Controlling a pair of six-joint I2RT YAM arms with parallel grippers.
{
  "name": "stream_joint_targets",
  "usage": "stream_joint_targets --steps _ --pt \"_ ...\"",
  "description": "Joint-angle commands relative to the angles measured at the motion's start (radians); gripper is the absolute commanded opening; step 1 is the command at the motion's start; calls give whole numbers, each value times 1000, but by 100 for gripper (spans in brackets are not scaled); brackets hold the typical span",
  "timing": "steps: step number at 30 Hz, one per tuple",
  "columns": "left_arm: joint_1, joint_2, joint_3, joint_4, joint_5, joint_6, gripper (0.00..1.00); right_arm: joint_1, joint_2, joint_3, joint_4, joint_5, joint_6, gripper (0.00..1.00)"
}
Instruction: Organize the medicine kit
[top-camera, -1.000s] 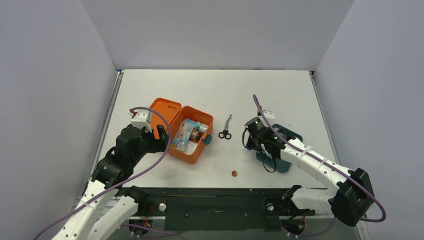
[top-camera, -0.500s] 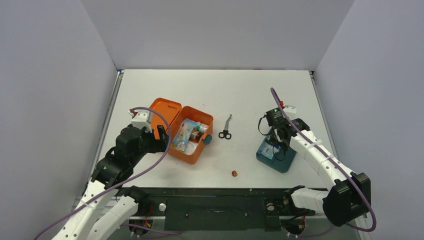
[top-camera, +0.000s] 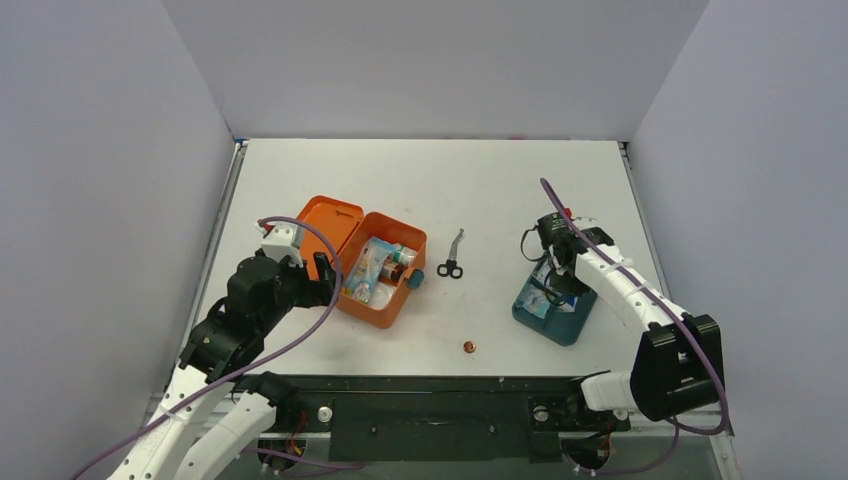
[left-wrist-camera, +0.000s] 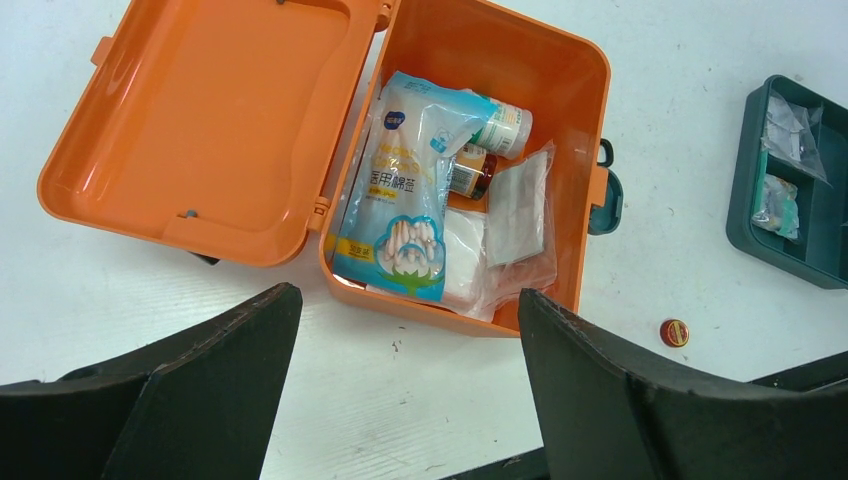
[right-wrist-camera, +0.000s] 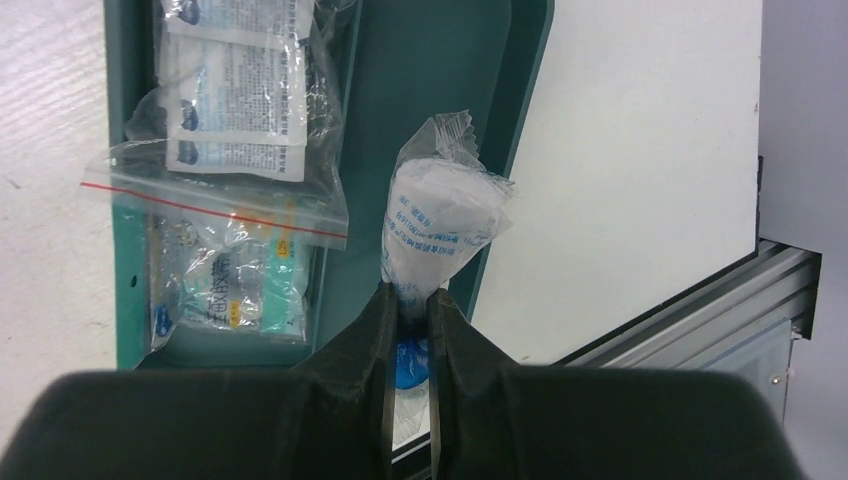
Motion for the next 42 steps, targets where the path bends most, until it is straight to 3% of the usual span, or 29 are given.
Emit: stream_joint_targets --steps 1,23,42 --pt "-7 -7 1 43 11 10 78 -28 33 -3 26 26 -38 0" --pt "-9 19 4 38 -2 9 78 -72 248 -78 256 -167 -92 4" --pt "-9 51 6 30 -21 8 78 95 409 86 335 -223 -141 6"
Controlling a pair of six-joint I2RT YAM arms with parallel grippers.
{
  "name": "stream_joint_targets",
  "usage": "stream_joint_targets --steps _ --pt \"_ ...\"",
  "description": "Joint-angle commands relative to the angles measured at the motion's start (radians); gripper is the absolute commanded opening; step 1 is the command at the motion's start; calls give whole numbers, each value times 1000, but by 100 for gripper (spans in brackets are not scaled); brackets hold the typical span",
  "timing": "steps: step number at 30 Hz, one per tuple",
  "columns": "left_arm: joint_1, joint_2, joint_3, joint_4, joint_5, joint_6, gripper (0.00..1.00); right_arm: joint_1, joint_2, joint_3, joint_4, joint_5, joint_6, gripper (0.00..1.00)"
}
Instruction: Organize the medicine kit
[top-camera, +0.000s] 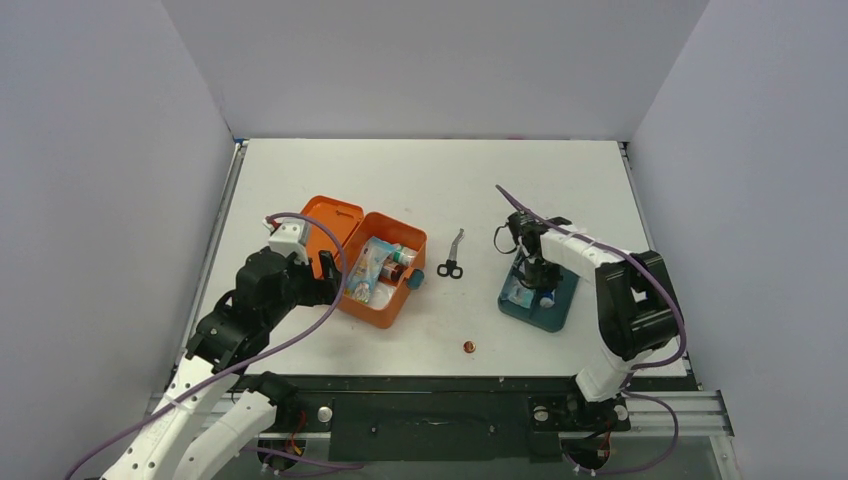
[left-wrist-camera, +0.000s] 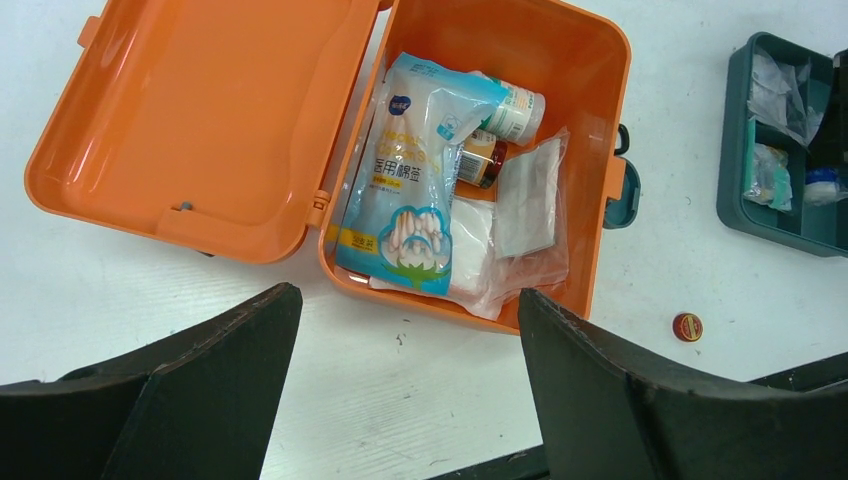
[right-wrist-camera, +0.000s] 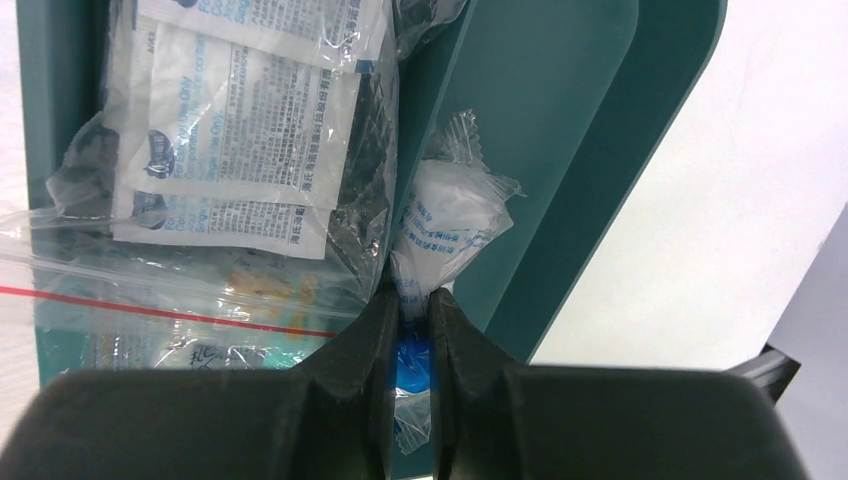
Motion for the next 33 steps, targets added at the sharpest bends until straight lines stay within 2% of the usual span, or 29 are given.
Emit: stream_joint_targets --steps 1,8,20,33 --pt "-4 4 6 30 -17 6 78 59 83 51 169 -159 27 6" --pt "-4 8 8 26 -30 6 78 114 149 161 154 -192 16 6" --pt "-3 14 8 27 -34 5 78 78 140 207 97 -155 0 6" --pt "-3 20 9 22 -43 2 78 68 71 248 28 -84 1 32"
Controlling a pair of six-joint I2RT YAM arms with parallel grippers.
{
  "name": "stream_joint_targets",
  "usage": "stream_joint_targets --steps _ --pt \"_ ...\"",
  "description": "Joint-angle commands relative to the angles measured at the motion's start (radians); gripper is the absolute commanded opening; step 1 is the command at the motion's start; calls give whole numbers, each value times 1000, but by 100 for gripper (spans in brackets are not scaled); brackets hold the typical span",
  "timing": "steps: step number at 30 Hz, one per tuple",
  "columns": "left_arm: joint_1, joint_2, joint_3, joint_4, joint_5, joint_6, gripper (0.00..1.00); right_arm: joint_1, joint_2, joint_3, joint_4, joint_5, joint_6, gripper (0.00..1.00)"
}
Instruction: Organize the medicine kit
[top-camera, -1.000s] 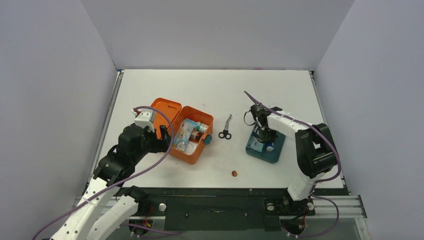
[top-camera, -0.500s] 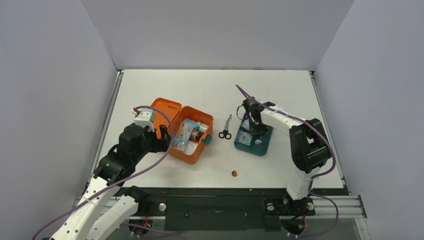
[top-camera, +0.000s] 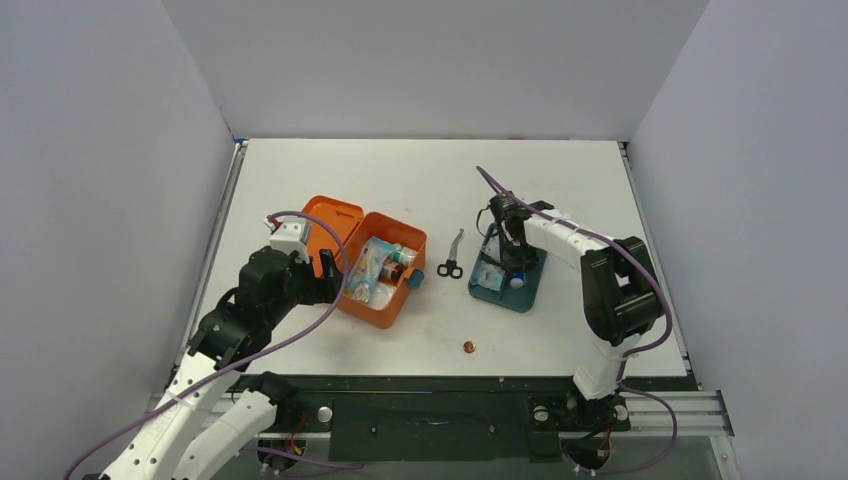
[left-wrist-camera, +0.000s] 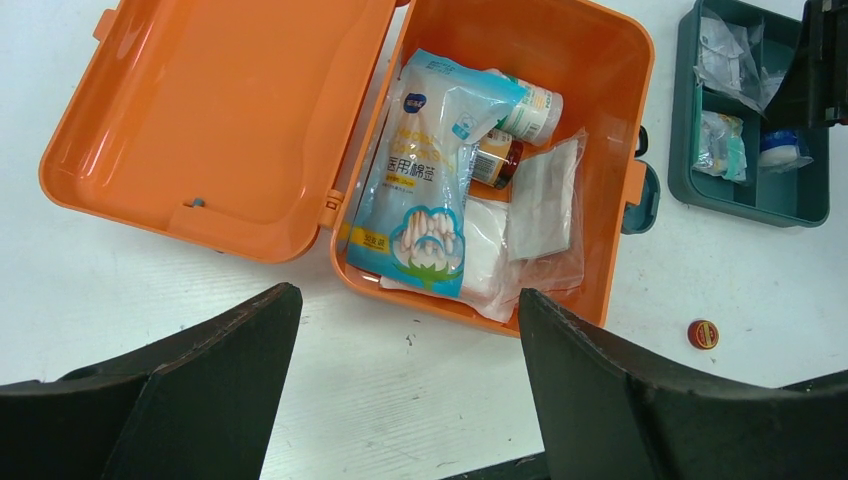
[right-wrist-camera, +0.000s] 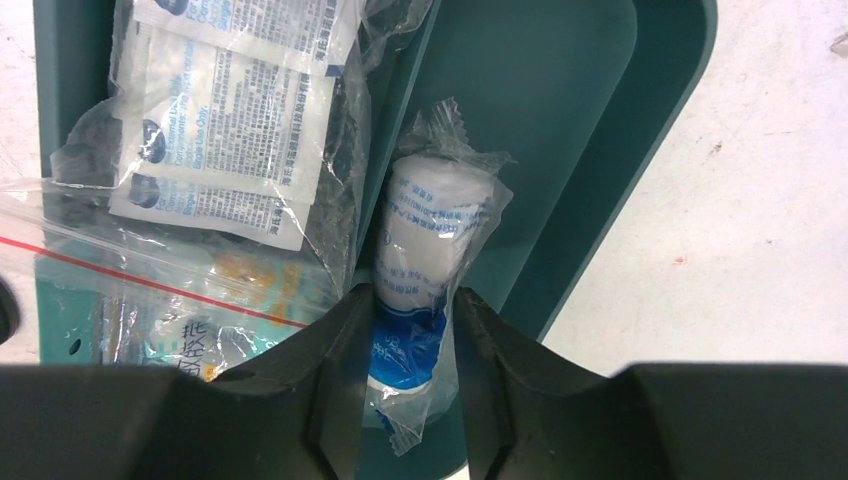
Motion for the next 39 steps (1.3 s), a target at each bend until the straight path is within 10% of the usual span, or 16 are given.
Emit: stream_joint_targets --steps 1,23,39 --pt "-3 4 9 22 -17 2 78 -5 -64 49 -35 51 4 34" --pt "-3 6 9 20 -21 -1 78 201 -188 248 -84 3 105 43" --pt "-3 1 9 24 -5 0 78 481 -393 -157 92 -20 308 46"
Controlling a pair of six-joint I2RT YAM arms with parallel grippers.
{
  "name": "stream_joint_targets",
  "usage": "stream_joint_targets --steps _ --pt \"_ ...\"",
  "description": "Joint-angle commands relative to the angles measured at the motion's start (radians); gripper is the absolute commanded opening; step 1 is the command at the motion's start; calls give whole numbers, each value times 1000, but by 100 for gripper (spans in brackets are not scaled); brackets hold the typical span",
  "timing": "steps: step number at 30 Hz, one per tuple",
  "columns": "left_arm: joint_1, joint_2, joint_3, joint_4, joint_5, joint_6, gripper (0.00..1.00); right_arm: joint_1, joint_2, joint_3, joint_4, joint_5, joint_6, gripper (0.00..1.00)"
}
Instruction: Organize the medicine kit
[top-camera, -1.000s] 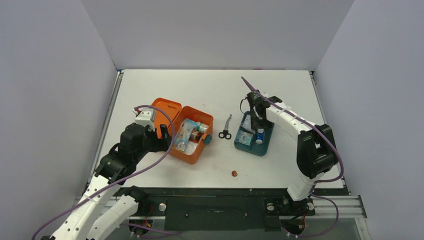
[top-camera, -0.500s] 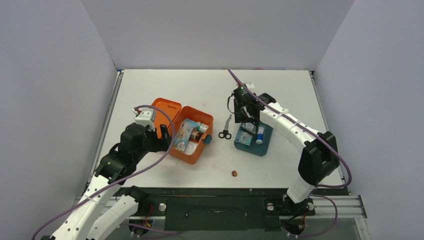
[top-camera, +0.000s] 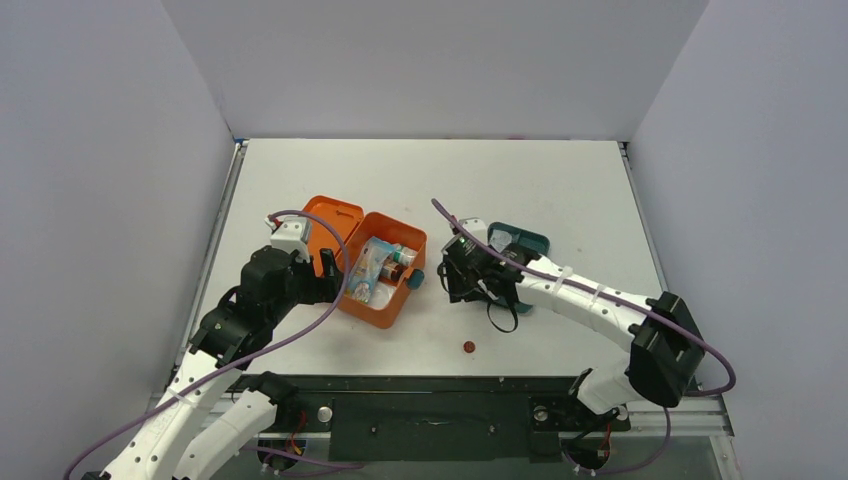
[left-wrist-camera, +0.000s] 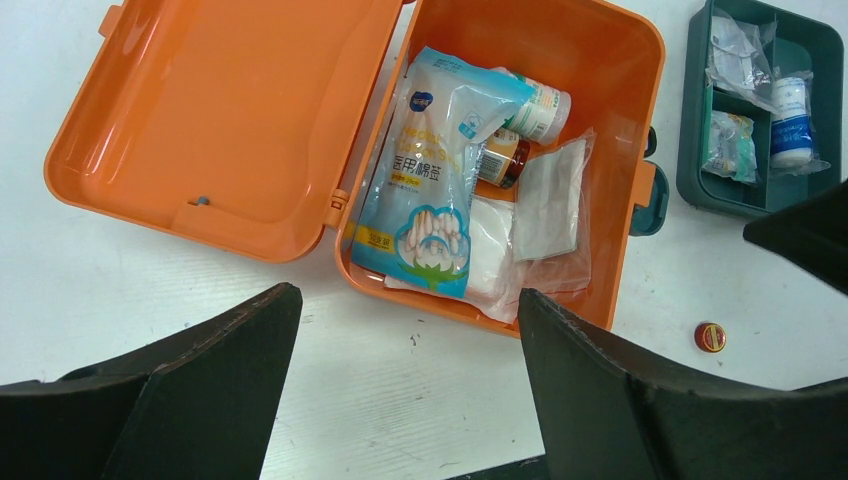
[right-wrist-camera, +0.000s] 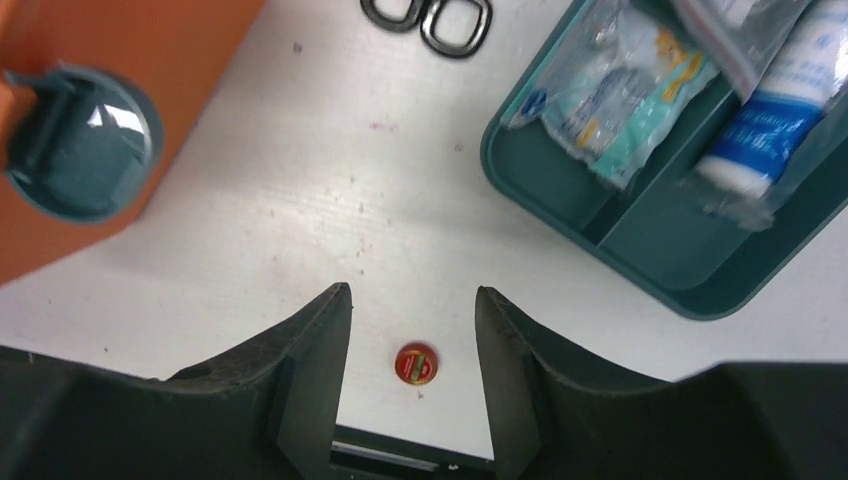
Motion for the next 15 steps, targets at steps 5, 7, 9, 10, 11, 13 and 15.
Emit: stream_joint_targets --steps 5,7,9,10,11,13,15 --pt "-3 -13 9 25 7 0 78 112 -90 -157 104 41 144 48" --pt "-3 -13 9 25 9 0 78 137 -88 -183 110 54 167 49" --pt "-3 -14 9 25 9 0 78 161 -83 -206 118 67 189 50" --pt "-3 -15 9 25 8 0 78 173 -80 -217 119 73 203 51" --pt "-3 -15 9 25 9 0 78 179 -74 -223 120 83 210 51" --pt "-3 -17 8 25 10 1 78 193 -63 -235 122 92 227 51" --pt "-3 -18 8 22 10 0 78 205 -53 -249 124 98 247 52"
